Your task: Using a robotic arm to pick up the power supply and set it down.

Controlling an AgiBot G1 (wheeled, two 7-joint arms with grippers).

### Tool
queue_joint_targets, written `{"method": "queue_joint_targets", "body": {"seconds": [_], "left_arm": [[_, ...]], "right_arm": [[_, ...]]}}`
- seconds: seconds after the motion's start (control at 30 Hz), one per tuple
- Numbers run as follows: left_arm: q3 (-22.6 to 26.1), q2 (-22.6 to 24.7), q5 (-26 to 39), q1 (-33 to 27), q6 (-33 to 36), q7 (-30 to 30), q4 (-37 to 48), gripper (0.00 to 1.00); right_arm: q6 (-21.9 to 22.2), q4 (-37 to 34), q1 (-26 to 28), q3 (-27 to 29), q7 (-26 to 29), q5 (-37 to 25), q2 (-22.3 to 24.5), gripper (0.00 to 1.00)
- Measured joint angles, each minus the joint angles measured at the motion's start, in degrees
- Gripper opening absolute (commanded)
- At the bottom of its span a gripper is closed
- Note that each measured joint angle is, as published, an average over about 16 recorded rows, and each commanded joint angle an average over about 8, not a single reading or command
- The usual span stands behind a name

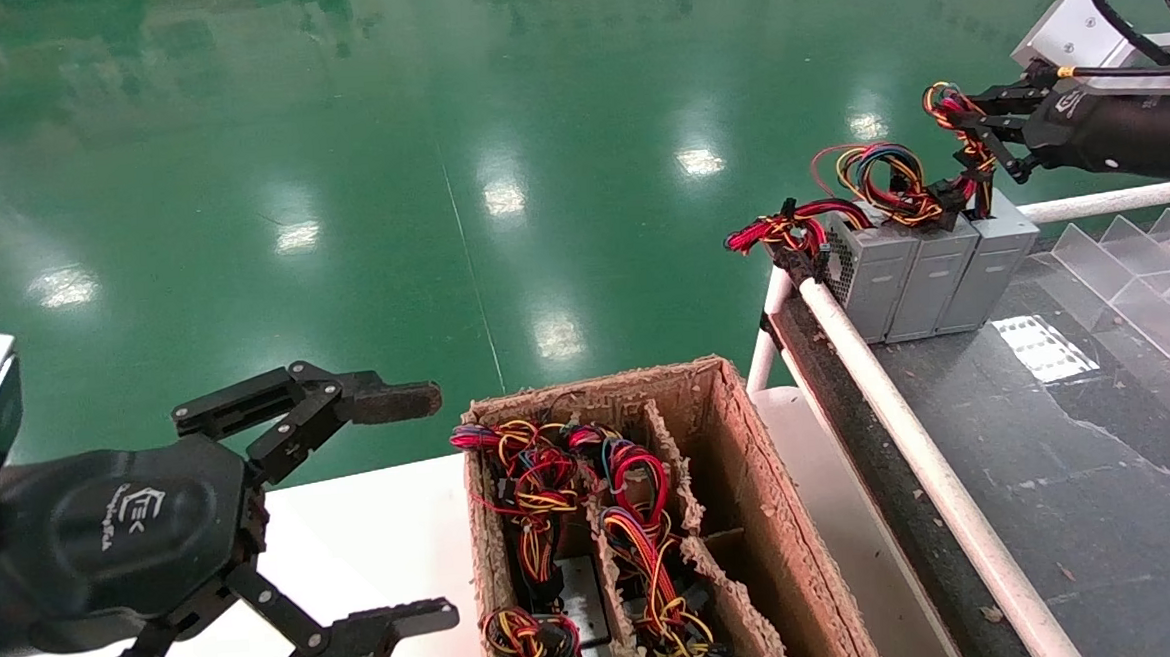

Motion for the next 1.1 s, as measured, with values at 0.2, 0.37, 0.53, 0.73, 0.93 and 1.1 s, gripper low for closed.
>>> {"method": "queue_joint_targets", "body": {"seconds": [0.2,0.37,0.53,0.73,0.93,1.1], "left_arm": [[0.0,0.0,0.0,0.0,0.0,0.0,0.0,1.00],[0.0,0.0,0.0,0.0,0.0,0.0,0.0,1.00],[0.0,0.0,0.0,0.0,0.0,0.0,0.0,1.00],[0.0,0.0,0.0,0.0,0.0,0.0,0.0,1.00],[0.0,0.0,0.0,0.0,0.0,0.0,0.0,1.00],[0.0,0.0,0.0,0.0,0.0,0.0,0.0,1.00]], "right_arm": [[0.0,-0.2,0.1,-0.1,0.0,-0.1,0.1,1.00],[-0.1,-0.3,0.2,-0.2,0.0,-0.2,0.2,1.00],[0.0,-0.4,0.3,-0.3,0.1,-0.4,0.4,1.00],[-0.1,-0.3,0.7,-0.3,0.3,-0.4,0.9,1.00],[-1.1,-0.1,1.4,0.4,0.5,0.6,1.7,1.00],[-2.6,0.4,1.9,1.5,0.8,2.2,2.6,1.00]]}}
